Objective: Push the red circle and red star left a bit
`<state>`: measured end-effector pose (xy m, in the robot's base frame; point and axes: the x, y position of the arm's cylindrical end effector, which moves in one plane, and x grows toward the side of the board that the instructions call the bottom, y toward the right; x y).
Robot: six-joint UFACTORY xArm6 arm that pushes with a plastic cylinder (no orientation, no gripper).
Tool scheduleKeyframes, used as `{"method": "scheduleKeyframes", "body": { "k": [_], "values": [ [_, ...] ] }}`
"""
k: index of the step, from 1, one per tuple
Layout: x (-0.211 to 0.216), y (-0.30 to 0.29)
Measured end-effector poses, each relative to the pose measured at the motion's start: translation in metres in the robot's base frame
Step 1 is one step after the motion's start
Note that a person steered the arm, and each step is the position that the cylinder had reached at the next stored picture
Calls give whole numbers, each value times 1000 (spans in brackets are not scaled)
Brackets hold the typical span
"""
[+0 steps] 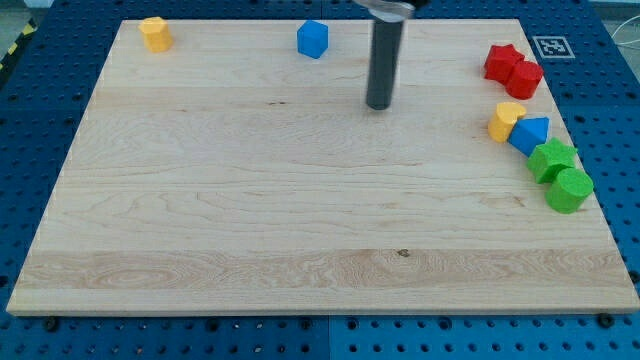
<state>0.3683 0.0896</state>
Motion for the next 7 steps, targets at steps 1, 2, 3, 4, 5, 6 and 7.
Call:
{"method": "scheduleKeyframes", "body": {
  "k": [1, 2, 3, 4, 5, 6, 7],
  "values": [
    [-16, 21],
    [-53, 21],
    [-53, 27],
    [-38, 59],
    [-34, 85],
    [-45, 89],
    [-34, 93]
  ]
}}
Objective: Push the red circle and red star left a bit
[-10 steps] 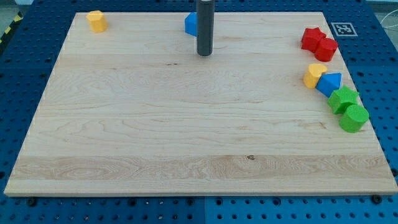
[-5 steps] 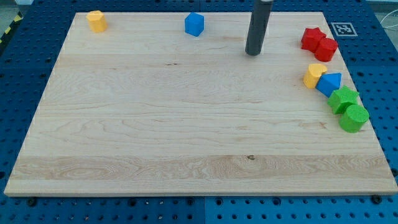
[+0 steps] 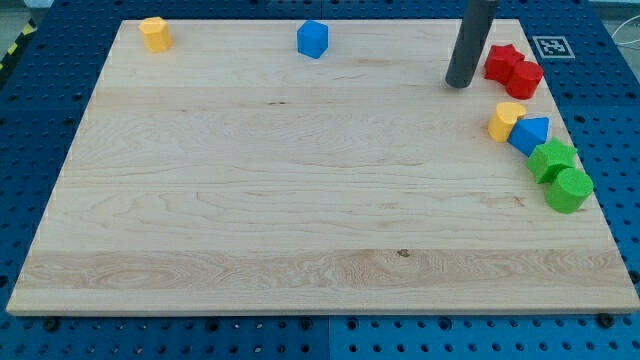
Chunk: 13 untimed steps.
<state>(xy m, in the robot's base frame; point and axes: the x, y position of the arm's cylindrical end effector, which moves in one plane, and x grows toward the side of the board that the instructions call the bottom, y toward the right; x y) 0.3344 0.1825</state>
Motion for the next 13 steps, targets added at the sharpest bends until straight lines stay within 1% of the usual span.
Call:
{"method": "scheduleKeyframes", "body": {
  "k": [1, 2, 3, 4, 5, 6, 8, 10, 11, 12, 13],
  "values": [
    [24, 31],
    [34, 73],
    [27, 125],
    [-1, 156],
    [-21, 157],
    [-25, 139],
    [-21, 115],
    [11, 107],
    [11, 76],
    [1, 52],
    [-7, 55]
  ]
}}
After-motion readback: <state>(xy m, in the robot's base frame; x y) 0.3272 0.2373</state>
